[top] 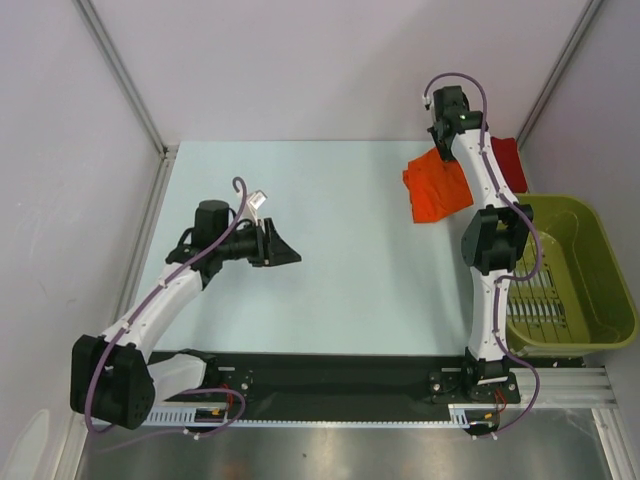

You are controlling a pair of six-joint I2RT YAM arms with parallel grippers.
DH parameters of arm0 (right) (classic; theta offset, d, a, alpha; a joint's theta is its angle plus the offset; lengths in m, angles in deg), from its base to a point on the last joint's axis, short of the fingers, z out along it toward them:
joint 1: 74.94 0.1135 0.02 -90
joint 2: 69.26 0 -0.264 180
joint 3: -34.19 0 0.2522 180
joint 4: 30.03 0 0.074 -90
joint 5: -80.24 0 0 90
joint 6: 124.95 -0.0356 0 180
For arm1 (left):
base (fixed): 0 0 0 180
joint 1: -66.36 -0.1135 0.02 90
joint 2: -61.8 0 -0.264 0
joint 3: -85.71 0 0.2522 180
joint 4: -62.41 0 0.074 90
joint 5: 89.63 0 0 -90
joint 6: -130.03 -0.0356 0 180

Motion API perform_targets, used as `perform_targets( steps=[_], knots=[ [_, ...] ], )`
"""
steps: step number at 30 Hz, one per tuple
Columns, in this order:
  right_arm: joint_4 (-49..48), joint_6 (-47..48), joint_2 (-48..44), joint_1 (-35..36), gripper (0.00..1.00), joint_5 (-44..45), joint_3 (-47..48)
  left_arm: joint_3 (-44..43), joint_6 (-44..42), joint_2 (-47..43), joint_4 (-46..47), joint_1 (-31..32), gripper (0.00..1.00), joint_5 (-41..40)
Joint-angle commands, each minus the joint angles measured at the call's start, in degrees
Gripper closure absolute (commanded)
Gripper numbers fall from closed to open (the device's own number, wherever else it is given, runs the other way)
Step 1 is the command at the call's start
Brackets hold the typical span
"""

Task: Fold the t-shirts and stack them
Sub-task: Neatly place the folded tshirt to the corner

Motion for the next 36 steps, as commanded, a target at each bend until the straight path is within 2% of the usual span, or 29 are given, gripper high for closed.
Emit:
perform_targets(
  steps=[1,5,12,36],
  knots=[
    [-7.24,6.26,-1.39,0.53,1.0,8.04,3.24,1.7,-1.09,0.64,3.18,-1.23,0.49,2.82],
    [-11.98,8.89,-2.18,0.53,1.0,11.83,3.52,2.76,-1.35,0.64,3.37,-1.93,0.49,1.94],
    [-17.69,14.61,1.34,1.41,1.0,13.24,8.62,3.99,-2.49,1.79,3.89,-2.55,0.49,1.77],
    [-20.78,16.46,3.62,-1.31,1.0,12.45,9.58,6.54,-1.0,2.84,4.95,-3.16,0.49,3.26]
  ],
)
